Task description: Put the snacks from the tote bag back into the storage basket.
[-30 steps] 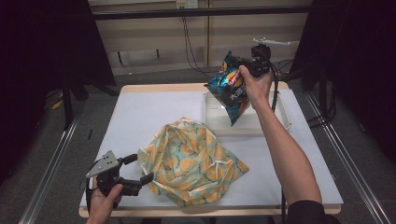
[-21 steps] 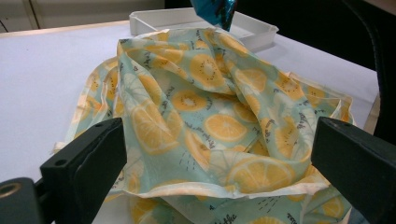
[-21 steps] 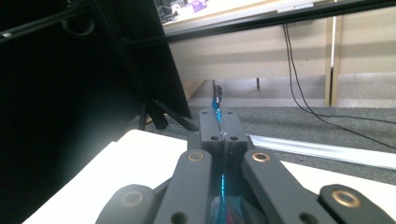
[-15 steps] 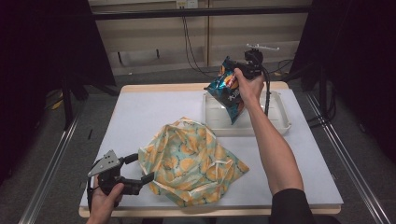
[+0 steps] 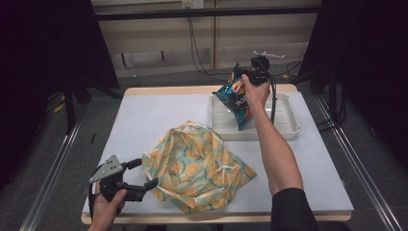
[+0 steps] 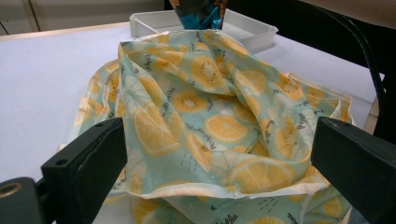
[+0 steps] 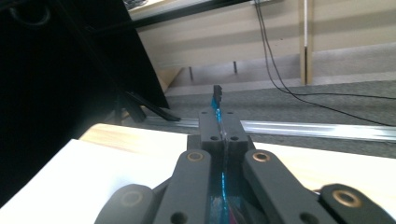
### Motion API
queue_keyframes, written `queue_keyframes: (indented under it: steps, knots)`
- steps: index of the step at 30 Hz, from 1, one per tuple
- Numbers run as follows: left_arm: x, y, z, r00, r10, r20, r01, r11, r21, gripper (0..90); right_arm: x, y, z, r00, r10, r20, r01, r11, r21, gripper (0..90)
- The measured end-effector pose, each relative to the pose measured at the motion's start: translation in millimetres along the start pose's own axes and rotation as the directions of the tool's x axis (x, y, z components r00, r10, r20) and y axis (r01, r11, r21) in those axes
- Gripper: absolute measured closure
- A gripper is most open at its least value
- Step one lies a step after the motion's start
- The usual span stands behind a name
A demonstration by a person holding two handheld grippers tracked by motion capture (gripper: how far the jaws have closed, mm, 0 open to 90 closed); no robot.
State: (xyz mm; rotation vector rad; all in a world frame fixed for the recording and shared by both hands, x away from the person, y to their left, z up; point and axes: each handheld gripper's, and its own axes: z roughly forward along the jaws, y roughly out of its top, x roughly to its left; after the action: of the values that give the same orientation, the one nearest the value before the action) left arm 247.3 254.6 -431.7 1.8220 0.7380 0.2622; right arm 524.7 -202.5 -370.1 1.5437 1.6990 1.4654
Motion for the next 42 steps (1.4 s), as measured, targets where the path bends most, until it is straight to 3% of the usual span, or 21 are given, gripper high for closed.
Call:
queue_keyframes:
  steps: [3,14,21,23,25,26,29,30,31,32,35,36,42]
  knots:
    - [0.3,0.2,-0.1,1.0,0.001,-0.002,-0.001,1.0,-0.004,3.7,-5.0,-1.6,2.2,0.9993,-0.016,0.032,0.016,1.0,0.012,90.0]
    - [1.2,-1.3,-1.5,0.9999,-0.008,-0.014,0.008,1.0,0.001,3.7,-26.0,-0.4,0.6,0.9975,0.022,0.068,-0.023,1.0,0.013,86.1]
    - [1.4,-1.8,-1.0,1.0,-0.005,-0.007,0.005,1.0,0.002,3.7,-36.5,1.4,-3.3,0.9948,0.031,0.098,-0.032,0.999,0.007,75.1]
    - [2.2,-2.1,-0.6,1.0,-0.002,-0.002,0.002,1.0,0.005,3.7,-38.4,0.2,-4.6,0.9956,0.021,0.092,-0.023,1.0,0.016,73.1]
    - [1.8,-2.5,0.1,0.9999,-0.01,-0.003,0.01,0.9999,0.006,3.7,-38.2,-2.0,-6.5,0.9955,0.016,0.094,-0.017,1.0,0.015,65.0]
    - [1.7,-2.6,0.4,1.0,-0.009,-0.002,0.009,0.9999,0.006,3.7,-36.9,-3.6,-8.8,0.9973,0.007,0.073,-0.008,1.0,0.021,62.3]
    - [0.7,-2.2,0.5,0.9999,-0.006,-0.01,0.006,0.9999,0.009,3.7,-33.1,-5.8,-14.1,0.9991,-0.028,0.032,0.028,0.999,0.023,67.0]
    - [0.3,-2.3,1.1,1.0,-0.004,-0.007,0.004,0.9999,0.011,3.7,-29.6,-10.0,-19.8,0.9982,-0.059,-0.013,0.059,0.997,0.04,78.8]
    - [0.3,-2.3,1.1,1.0,-0.004,-0.007,0.004,0.9999,0.011,3.8,-29.6,-10.0,-19.8,0.9982,-0.059,-0.013,0.059,0.997,0.04,78.8]
    - [-0.3,-2.2,1.3,1.0,-0.001,-0.004,0.001,0.9999,0.012,3.7,-26.9,-16.8,-26.9,0.9954,-0.082,-0.048,0.085,0.995,0.046,88.5]
    - [-2.2,-1.9,1.7,1.0,0.005,-0.003,-0.005,0.9999,0.014,3.7,-26.1,-26.0,-31.0,0.9931,-0.103,-0.055,0.106,0.992,0.062,90.0]
    - [-4.2,-1.6,2.4,0.9999,0.002,-0.011,-0.002,0.9998,0.02,3.7,-28.4,-35.9,-31.3,0.9922,-0.112,-0.054,0.117,0.989,0.094,90.0]
    - [-4.5,-1.5,3.0,0.9999,0.009,-0.012,-0.008,0.9996,0.026,3.8,-37.5,-58.0,-21.1,0.9947,-0.092,-0.046,0.098,0.982,0.159,90.0]
